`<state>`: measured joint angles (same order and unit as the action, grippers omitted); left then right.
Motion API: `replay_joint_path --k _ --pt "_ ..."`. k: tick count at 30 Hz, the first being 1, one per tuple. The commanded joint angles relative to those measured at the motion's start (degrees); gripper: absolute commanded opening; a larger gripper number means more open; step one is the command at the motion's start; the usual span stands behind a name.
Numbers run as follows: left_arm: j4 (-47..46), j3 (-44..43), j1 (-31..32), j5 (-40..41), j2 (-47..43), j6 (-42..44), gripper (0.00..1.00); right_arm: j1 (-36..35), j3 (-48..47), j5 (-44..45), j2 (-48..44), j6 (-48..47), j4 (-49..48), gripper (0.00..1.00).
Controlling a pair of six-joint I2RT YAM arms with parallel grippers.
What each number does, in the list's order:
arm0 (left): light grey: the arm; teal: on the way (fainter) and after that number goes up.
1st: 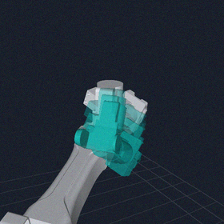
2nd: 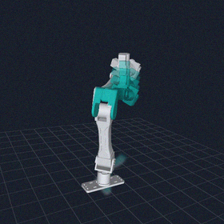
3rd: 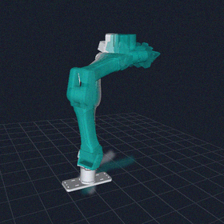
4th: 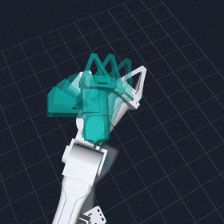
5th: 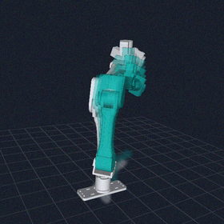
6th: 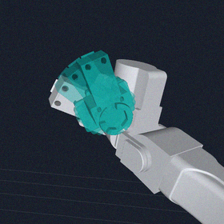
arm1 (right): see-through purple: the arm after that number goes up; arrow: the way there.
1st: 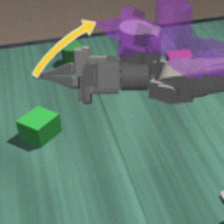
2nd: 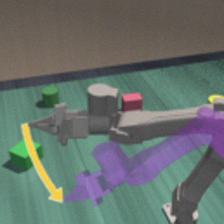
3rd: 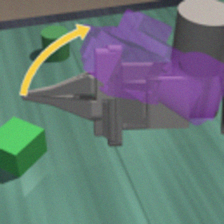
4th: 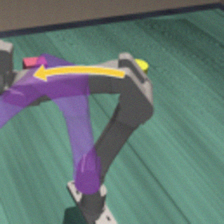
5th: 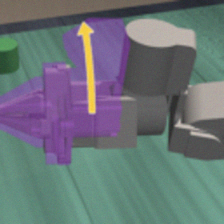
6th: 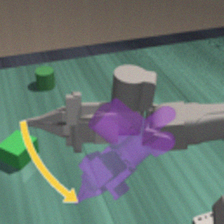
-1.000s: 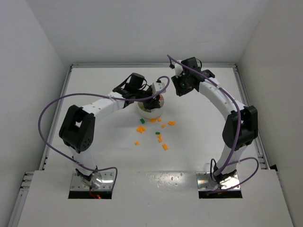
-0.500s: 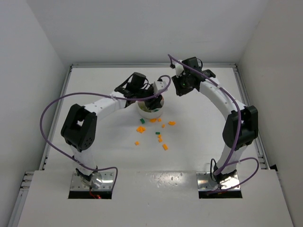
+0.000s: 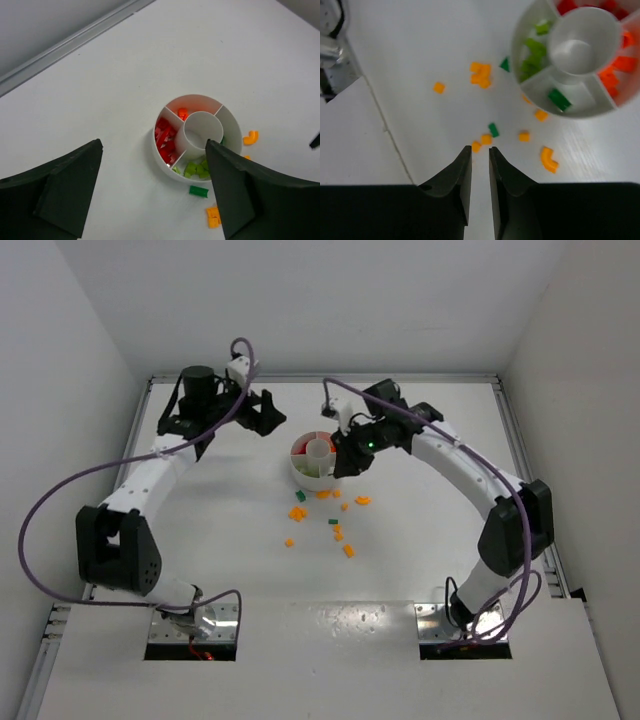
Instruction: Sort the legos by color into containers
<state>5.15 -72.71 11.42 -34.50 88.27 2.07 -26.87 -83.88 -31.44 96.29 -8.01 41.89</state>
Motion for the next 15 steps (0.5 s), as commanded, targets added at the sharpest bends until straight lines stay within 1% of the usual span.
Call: replay_joint_path --k 1,2,4,5,7,8,9,11,12,15 --pt "2.5 3.6 -1.9 0.2 -6.4 -3.9 0.92 -6.7 -1.1 -5.8 -0.1 -2.5 0.5 0.2" --pt "2.5 6.1 -3.6 0.9 -9.3 -4.4 0.96 -10.6 -1.1 -1.9 -0.1 -2.5 0.0 0.2" --pt "2.5 8.5 -5.0 1.8 -12.1 -4.4 0.99 -14.5 0.0 4.0 1.8 -2.0 -3.4 0.24" --pt "2.5 10.4 -6.1 2.8 -14.2 -5.0 0.99 -17.7 0.7 10.3 2.6 -0.4 -4.9 0.24" --pt "2.5 12.1 -7.2 4.1 -16.1 -5.5 0.99 -20.1 0.2 16.8 4.9 2.0 -6.8 0.24" --pt "3.1 12.7 -7.8 4.1 -16.8 -5.5 0.99 -20.9 -1.4 21.0 7.9 3.6 -7.5 0.24" --pt "3.1 13.7 -8.8 4.1 -17.6 -5.5 0.99 -22.2 -2.5 22.4 9.4 6.3 -7.5 0.24" --pt "3.1 14.8 -9.7 4.6 -19.8 -5.5 0.99 -23.4 -4.5 25.0 12.0 8.2 -6.8 0.24" --pt "3.1 15.8 -10.4 4.6 -20.5 -5.5 0.99 -24.5 -5.2 25.5 13.7 9.0 -6.8 0.26" --pt "3.6 17.3 -11.5 5.2 -22.3 -5.5 0.99 -26.5 -5.2 30.3 16.1 11.3 -9.0 0.26"
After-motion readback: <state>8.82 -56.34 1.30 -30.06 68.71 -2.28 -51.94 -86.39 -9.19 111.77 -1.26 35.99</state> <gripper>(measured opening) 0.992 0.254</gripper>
